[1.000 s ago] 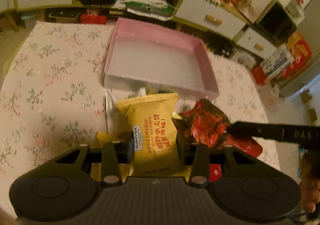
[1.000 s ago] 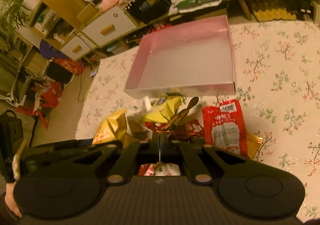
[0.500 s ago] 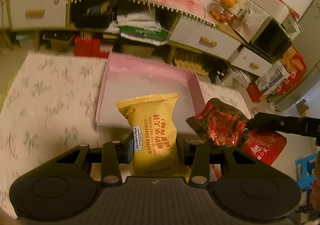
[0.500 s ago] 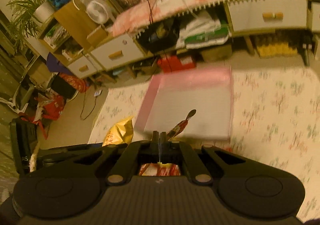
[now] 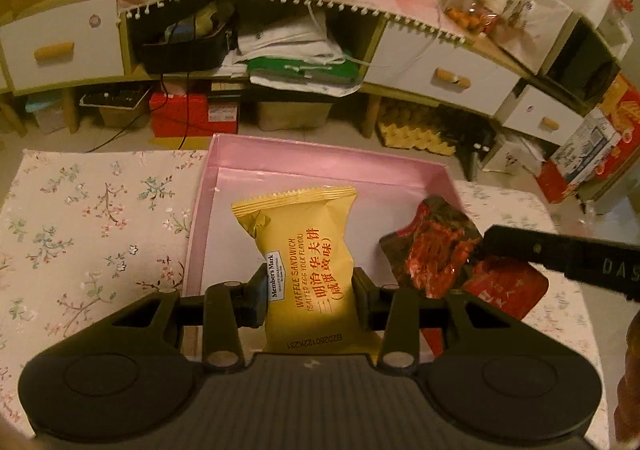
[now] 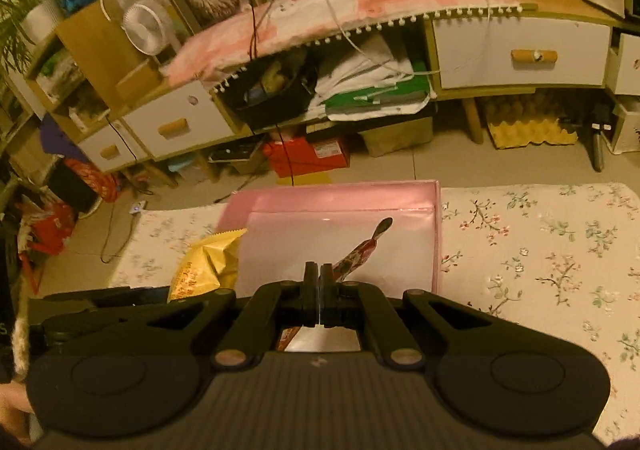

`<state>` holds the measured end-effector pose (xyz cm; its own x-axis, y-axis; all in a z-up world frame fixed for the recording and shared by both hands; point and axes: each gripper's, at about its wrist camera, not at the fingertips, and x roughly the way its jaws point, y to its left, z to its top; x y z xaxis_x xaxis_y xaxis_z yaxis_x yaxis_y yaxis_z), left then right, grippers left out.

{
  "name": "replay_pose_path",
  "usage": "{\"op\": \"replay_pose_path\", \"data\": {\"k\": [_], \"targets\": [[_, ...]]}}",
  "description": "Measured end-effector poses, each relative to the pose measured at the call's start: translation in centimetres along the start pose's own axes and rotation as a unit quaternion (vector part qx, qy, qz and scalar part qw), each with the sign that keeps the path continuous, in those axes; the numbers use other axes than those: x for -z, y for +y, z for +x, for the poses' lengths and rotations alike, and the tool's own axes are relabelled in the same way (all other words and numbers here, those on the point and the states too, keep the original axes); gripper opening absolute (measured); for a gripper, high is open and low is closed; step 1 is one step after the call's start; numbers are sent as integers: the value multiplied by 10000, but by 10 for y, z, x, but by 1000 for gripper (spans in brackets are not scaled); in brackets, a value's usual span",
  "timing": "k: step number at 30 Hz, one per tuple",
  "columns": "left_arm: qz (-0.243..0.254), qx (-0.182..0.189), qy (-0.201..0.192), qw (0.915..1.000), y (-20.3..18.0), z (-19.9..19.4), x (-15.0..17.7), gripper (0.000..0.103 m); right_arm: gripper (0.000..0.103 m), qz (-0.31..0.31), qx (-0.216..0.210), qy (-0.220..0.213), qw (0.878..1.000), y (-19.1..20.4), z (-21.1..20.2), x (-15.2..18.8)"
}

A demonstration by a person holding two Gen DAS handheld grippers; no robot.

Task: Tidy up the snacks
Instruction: 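Lower both held packs into the pink box and open both tools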

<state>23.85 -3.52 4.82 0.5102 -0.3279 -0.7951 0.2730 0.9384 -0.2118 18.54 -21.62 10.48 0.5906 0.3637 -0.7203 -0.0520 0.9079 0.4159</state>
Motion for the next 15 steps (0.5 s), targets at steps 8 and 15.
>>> {"op": "replay_pose_path", "data": {"k": [8,15], "targets": [[60,-266,38,9996,6,19,2,48,1,8,242,289,9993,-14,21,16],[-133,-250,-39,9996,14,-1,0,61,24,256,334,307,9986,-19,6,13]]}}
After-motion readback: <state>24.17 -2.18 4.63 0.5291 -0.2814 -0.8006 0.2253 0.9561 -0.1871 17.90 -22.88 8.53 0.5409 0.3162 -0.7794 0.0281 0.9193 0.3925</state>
